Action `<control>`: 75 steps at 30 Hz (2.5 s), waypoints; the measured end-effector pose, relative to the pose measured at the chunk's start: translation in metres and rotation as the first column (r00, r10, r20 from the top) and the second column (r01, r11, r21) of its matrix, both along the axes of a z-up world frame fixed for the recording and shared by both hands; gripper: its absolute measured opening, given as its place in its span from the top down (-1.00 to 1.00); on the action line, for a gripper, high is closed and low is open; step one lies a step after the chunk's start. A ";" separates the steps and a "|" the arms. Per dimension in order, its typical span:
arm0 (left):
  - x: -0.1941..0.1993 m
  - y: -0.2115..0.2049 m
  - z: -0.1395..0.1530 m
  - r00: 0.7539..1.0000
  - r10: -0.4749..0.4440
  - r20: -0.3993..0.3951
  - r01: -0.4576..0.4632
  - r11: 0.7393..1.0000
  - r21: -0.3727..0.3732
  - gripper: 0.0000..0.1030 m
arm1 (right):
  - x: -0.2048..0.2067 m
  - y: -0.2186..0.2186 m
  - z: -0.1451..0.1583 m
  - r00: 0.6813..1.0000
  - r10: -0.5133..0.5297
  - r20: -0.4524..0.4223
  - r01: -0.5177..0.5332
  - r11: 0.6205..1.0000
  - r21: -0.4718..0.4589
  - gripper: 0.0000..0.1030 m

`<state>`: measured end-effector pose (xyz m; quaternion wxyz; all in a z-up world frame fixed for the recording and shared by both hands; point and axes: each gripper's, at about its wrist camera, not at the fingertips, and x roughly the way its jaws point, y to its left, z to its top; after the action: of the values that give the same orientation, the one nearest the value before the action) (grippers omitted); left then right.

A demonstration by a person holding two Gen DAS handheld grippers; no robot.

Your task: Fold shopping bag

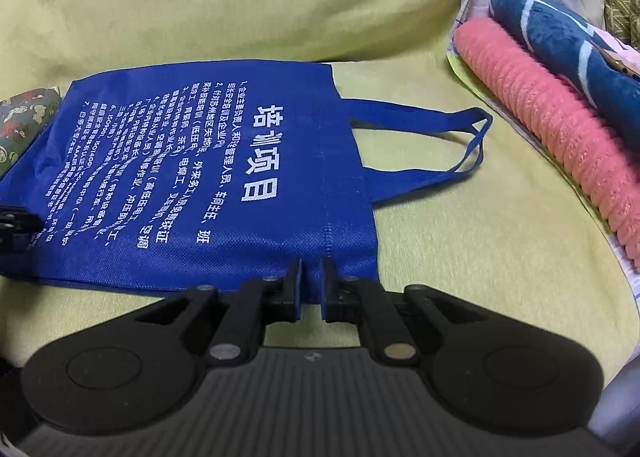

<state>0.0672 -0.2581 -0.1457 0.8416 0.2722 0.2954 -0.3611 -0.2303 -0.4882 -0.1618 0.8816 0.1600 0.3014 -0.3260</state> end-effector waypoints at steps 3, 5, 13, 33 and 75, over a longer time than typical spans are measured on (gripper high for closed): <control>0.013 0.016 0.000 0.998 0.056 -0.007 -0.056 0.998 -0.013 0.39 | -0.001 0.000 -0.001 1.000 -0.005 0.006 0.005 1.000 -0.001 0.89; 0.015 0.025 0.003 0.996 0.084 -0.008 -0.084 0.996 -0.013 0.39 | -0.001 0.000 -0.001 1.000 -0.007 0.009 0.007 1.000 -0.002 0.89; -0.024 0.046 0.031 0.998 0.054 0.018 -0.053 0.996 -0.067 0.41 | -0.004 0.002 -0.005 1.000 -0.005 0.031 0.005 1.000 -0.016 0.88; -0.073 0.004 0.046 0.984 -0.164 0.064 0.169 0.982 -0.085 0.28 | -0.024 -0.012 -0.011 0.986 0.001 0.165 -0.013 0.997 0.073 0.86; 0.086 -0.290 0.096 0.392 -0.893 -0.220 0.917 0.399 0.016 0.94 | -0.022 -0.032 -0.009 0.987 0.053 0.154 -0.076 0.986 0.146 0.85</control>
<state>0.1534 -0.5484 -0.0492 0.4590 0.4118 0.1961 -0.7624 -0.2523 -0.5201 -0.1708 0.8971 0.2408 0.2633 -0.2606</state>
